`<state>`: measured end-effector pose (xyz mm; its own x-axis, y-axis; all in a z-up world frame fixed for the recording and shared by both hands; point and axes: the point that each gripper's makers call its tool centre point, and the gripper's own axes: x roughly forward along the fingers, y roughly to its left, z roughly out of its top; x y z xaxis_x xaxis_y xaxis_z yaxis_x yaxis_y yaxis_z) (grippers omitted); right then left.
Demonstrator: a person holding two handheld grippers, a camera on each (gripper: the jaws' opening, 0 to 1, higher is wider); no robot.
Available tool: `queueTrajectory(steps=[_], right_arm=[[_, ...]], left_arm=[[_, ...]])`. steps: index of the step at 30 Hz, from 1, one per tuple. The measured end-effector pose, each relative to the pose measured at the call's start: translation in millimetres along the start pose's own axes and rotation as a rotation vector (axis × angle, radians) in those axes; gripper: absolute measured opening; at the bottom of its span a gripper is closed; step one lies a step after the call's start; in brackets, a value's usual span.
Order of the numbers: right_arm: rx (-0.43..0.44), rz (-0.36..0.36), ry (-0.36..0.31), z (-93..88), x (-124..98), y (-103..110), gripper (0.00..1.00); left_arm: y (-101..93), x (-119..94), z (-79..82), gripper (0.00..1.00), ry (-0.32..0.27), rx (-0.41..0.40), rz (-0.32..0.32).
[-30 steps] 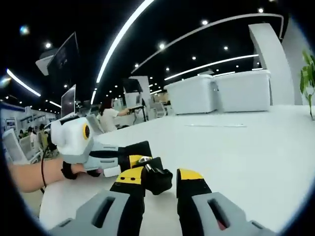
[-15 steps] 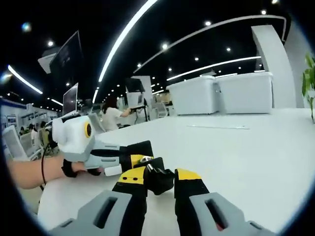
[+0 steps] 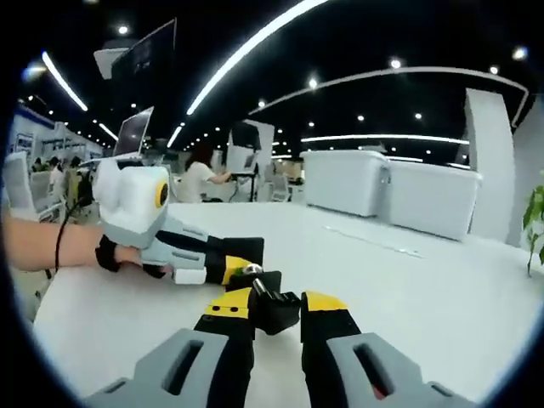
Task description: Clamp the fixed fixture on the desktop, loosen the retaining clip, secure it to the edge of the desk, and tighten the retaining clip.
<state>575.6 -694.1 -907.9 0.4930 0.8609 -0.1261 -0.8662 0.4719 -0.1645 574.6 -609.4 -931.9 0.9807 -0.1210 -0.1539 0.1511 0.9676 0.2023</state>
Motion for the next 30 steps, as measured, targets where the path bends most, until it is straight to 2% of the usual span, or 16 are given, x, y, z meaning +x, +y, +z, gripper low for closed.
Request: queueTrajectory(steps=[6, 8, 11, 14, 24, 30], right_arm=[[-0.039, -0.007, 0.0, 0.3, -5.0, 3.6, 0.2], [-0.097, -0.012, 0.001, 1.4, -7.4, 6.7, 0.2], [-0.241, -0.025, 0.003, 3.0, -12.1, 14.5, 0.2], [-0.345, -0.038, 0.005, 3.1, -13.6, 19.7, 0.2], [-0.371, -0.037, 0.012, 2.5, -9.7, 16.6, 0.2], [-0.442, -0.042, 0.015, 2.0, -7.0, 16.4, 0.2]], left_arm=[[0.9, 0.3, -0.1, 0.08, 0.0, -0.001, 0.004], [0.7, -0.2, -0.3, 0.08, 0.0, -0.001, 0.004], [1.0, -0.2, -0.6, 0.08, 0.001, -0.001, 0.005], [1.7, -0.2, -0.8, 0.08, 0.002, -0.002, 0.008], [2.1, 0.1, -0.3, 0.08, 0.001, -0.001, 0.01], [0.4, -2.2, -0.2, 0.08, 0.001, 0.0, 0.01]])
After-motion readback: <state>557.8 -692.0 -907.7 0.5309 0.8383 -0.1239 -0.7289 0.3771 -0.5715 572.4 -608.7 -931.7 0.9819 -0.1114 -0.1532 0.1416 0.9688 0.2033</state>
